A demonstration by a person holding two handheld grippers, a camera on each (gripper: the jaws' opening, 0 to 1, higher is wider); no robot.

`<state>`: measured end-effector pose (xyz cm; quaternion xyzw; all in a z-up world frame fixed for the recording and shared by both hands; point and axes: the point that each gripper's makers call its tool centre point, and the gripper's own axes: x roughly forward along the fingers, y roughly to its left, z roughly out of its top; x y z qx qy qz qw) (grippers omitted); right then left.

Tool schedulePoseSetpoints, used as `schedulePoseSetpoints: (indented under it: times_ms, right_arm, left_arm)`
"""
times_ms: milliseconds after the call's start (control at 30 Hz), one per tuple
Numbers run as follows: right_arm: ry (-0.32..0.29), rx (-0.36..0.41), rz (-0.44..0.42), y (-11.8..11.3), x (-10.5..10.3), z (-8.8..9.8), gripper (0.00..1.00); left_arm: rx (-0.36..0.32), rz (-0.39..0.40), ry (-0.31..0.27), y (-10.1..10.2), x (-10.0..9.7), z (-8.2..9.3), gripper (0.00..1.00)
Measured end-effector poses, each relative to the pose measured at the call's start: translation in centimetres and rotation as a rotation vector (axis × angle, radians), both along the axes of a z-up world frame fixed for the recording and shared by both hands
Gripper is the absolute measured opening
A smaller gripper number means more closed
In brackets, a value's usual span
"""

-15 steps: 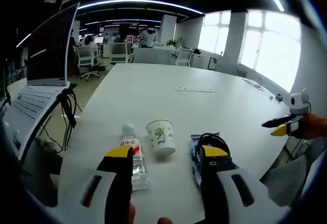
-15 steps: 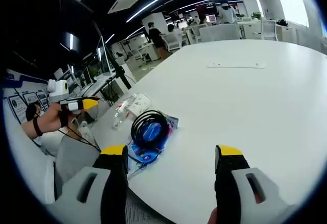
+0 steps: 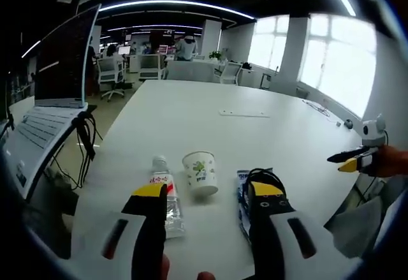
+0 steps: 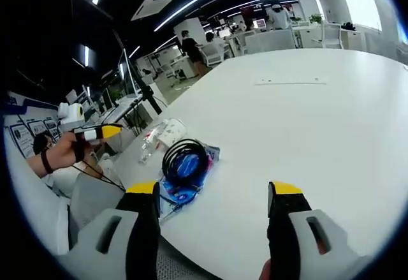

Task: Arrange the tabletop items into an orderly group along one side of the table until the central work area is clear of visible clutter.

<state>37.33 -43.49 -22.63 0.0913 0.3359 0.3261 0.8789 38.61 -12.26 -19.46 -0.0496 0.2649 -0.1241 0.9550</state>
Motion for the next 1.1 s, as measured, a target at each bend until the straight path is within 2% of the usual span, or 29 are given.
schedulePoseSetpoints:
  times_ms: [1100]
  right_arm:
    - [0.014,0.010,-0.023,-0.49,-0.67,-0.22,0.68]
  left_arm:
    - [-0.005,0.010,0.002,-0.06,0.00,0.01,0.50]
